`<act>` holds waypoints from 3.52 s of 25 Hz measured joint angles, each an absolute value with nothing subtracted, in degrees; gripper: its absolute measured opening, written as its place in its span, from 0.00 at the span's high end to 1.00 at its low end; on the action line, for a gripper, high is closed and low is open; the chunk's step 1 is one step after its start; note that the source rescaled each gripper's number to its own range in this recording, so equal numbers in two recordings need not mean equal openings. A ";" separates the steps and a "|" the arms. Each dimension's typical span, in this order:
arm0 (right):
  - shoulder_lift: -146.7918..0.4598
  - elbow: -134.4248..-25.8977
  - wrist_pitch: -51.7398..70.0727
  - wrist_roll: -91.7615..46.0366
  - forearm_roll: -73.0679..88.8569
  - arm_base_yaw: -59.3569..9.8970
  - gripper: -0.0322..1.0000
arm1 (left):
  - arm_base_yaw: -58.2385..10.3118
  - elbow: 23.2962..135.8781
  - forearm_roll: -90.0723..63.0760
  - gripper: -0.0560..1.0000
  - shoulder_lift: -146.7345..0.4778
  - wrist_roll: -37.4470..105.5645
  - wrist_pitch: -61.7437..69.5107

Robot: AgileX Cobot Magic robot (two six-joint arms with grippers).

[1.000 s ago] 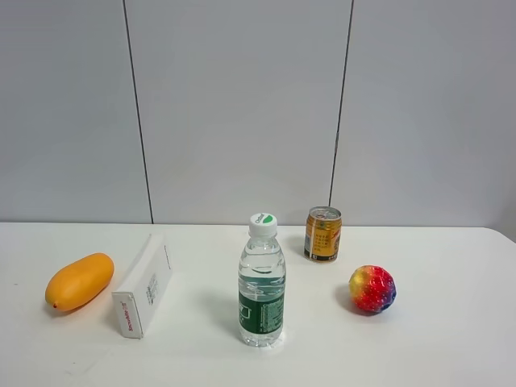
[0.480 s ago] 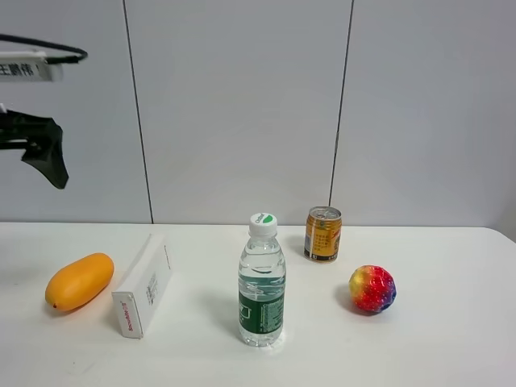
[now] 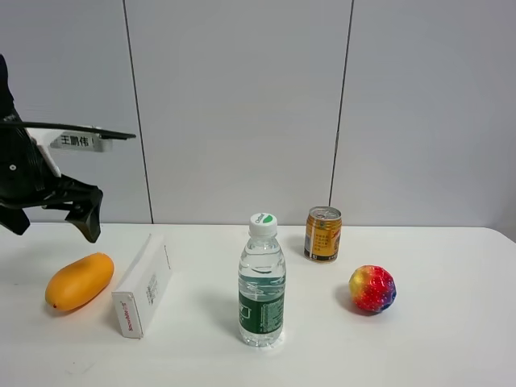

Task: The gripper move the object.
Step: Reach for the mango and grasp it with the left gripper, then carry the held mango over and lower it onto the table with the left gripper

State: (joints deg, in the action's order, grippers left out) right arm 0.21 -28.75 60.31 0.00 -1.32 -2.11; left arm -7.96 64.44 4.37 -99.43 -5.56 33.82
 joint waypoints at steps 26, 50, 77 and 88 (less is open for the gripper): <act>0.21 -28.75 60.31 0.00 -1.32 -2.11 0.00 | -7.96 64.48 6.52 0.00 -113.33 -5.71 23.84; 0.21 -28.75 60.31 0.00 -1.32 -2.11 0.00 | -7.96 64.54 0.75 0.93 -116.89 -5.76 20.99; 0.21 -28.75 60.31 0.00 -1.32 -2.11 0.00 | -19.01 89.58 -5.20 0.93 -95.09 2.68 56.52; 0.21 -28.75 60.31 0.00 -1.32 -2.11 0.00 | -25.28 95.08 -7.10 0.93 -112.17 5.50 50.47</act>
